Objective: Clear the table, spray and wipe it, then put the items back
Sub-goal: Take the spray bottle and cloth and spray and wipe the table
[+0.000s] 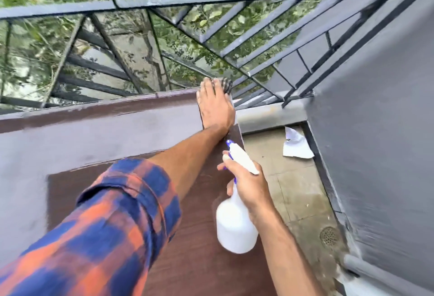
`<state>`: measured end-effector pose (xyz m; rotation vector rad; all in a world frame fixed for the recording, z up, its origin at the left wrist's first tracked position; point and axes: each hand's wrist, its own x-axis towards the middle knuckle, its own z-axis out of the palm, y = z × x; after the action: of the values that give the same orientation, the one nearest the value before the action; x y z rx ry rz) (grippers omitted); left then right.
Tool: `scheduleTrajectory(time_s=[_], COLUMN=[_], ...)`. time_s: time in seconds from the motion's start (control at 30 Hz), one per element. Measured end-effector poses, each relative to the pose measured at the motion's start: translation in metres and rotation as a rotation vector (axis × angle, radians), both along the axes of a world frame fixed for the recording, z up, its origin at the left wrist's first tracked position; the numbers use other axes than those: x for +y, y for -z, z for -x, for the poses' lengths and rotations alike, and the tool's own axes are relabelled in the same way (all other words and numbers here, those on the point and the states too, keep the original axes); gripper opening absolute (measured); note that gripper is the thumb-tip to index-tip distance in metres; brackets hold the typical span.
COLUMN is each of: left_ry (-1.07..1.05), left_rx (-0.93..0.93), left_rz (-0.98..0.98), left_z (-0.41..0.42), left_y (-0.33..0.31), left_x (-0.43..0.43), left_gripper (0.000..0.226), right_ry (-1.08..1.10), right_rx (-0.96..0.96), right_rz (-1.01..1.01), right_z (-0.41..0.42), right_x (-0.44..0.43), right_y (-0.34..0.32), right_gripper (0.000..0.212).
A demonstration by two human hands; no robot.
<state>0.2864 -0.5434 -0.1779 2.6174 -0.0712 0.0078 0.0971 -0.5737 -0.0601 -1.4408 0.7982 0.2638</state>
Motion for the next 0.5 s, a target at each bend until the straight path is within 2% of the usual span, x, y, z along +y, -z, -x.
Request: scheduleTrajectory(time_s=[0.17,0.27,0.4,0.5], left_ry=[0.039,0.185,0.487,0.558], left_rx=[-0.015,-0.033,-0.108,-0.108], left_rz=[-0.048,-0.076,-0.085,-0.098], left_z=[0.007,0.016,0.043,0.055], left_y=[0.003,0.003,0.006,0.004], left_x=[-0.018,-0.019,-0.023,-0.021], left_gripper=[0.056,0.054,0.047,0.044], right_ry=[0.076,0.087,0.095,0.106], right_rx=[0.004,0.006,-0.009,-0.015], right_rz=[-0.019,-0.017,-0.026,-0.024], right_z=[0.018,0.024,0.032,0.037], right_x=[-0.026,-0.033,-0.032,-0.026], right_y=[0.001,0.000,-0.005,-0.007], right_gripper=[0.009,0.014,0.010,0.008])
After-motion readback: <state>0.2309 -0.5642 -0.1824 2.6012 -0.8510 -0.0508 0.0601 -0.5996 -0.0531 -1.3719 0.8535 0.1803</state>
